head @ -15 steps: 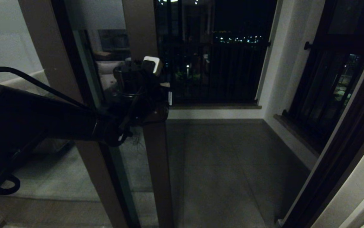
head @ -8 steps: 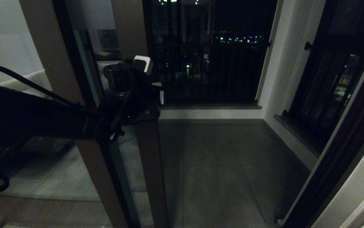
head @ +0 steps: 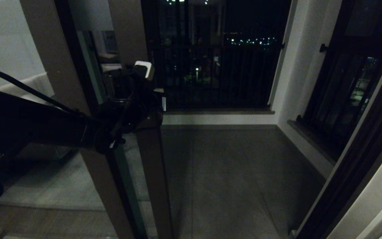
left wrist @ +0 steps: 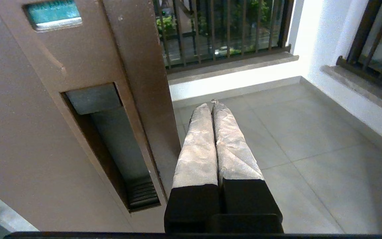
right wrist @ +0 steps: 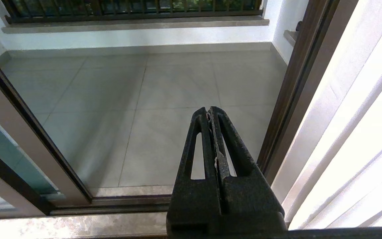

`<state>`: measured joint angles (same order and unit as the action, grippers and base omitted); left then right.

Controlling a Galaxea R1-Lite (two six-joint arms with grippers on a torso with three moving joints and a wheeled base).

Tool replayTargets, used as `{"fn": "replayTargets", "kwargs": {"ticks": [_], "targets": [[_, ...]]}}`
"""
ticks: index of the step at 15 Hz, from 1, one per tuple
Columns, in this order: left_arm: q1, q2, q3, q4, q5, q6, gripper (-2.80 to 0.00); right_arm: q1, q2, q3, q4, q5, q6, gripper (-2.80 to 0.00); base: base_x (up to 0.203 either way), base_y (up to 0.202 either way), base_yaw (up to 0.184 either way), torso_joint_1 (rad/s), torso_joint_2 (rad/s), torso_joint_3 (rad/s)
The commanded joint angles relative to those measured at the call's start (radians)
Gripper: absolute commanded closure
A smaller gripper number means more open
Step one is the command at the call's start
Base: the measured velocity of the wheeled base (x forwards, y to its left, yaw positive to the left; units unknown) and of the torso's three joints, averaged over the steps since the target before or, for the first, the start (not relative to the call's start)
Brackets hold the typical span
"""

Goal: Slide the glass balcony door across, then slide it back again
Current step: Open the slid door

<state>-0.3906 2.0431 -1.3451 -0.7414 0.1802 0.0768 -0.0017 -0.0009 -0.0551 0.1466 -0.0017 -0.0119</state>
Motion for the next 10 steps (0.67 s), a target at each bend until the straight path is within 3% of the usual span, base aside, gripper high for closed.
{"fn": "replayTargets", "kwargs": {"ticks": [1,10], "targets": [[0.019,-0.001,0.003,-0.007,0.001,0.001,0.00,0.000,0.001,0.000,0.001,0.000,0.000,0.00,0.000,0.000,0.000,0.000,0.00,0.000],[0.054,-0.006,0.022,-0.009,-0.001,0.001,0.00,0.000,0.001,0.000,0.001,0.000,0.000,0.00,0.000,0.000,0.000,0.000,0.00,0.000]]}}
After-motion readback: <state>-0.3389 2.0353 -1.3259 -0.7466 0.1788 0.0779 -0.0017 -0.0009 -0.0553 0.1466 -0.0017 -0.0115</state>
